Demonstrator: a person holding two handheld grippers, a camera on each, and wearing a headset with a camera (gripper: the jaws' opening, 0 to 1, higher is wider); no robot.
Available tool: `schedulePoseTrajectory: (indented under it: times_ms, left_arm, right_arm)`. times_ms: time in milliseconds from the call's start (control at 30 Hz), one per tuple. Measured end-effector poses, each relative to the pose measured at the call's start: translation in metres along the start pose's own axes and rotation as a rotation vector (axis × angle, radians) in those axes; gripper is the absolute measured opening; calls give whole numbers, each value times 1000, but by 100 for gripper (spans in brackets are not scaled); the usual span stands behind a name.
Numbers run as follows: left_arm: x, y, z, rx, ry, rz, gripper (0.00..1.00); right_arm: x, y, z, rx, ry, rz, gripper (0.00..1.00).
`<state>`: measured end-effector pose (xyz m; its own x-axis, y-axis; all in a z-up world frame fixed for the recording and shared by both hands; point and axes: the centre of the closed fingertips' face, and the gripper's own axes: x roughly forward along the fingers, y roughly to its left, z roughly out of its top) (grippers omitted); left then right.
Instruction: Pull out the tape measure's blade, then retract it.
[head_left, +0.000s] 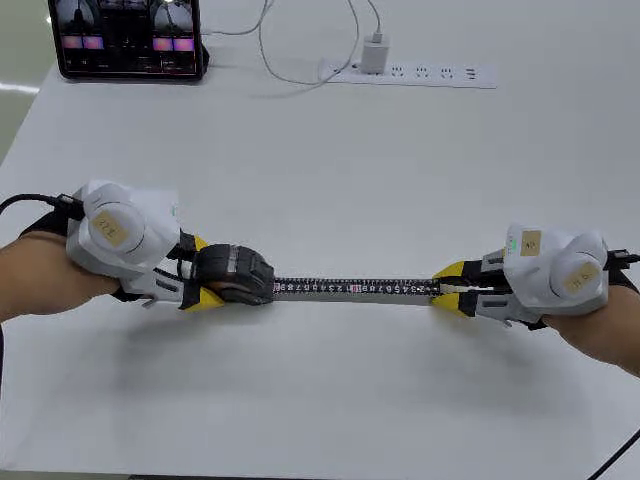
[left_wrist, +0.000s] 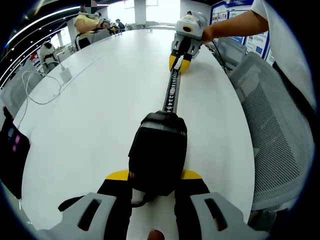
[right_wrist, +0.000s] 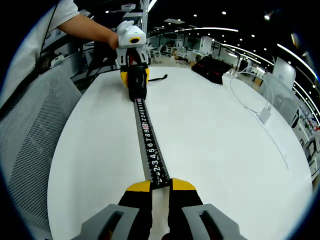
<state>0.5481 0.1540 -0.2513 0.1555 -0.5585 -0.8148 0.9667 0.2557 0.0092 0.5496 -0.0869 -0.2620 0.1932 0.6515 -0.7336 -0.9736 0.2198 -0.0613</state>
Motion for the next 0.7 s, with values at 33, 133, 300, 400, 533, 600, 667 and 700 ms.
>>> schedulePoseTrajectory:
  times_ms: [33,133,300,400,533,600,667,700]
  left_arm:
    - [0,0,0,0,0,0,28]
    - [0,0,0,1,2,0,28]
    - [0,1,0,0,2,0,28]
    - [0,1,0,2,1,1,28]
    - [0,1,0,2,2,2,28]
    - [0,1,1,2,2,1,28]
    - [0,1,1,1,2,0,28]
    - [0,1,1,1,2,1,28]
  right_arm:
    - [-1,-1,-1,-1,2,0,6]
    - [-4,-2,-4,0,5,-1,6]
    - [-6,-4,-9,-3,12,-3,6]
    - [-7,-4,-11,-2,15,-4,6]
    - [-10,-6,-14,-2,19,-8,6]
    - [-11,-6,-15,-1,21,-8,6]
    - [-12,-6,-16,0,25,-10,6]
    - [-14,-6,-17,0,27,-10,6]
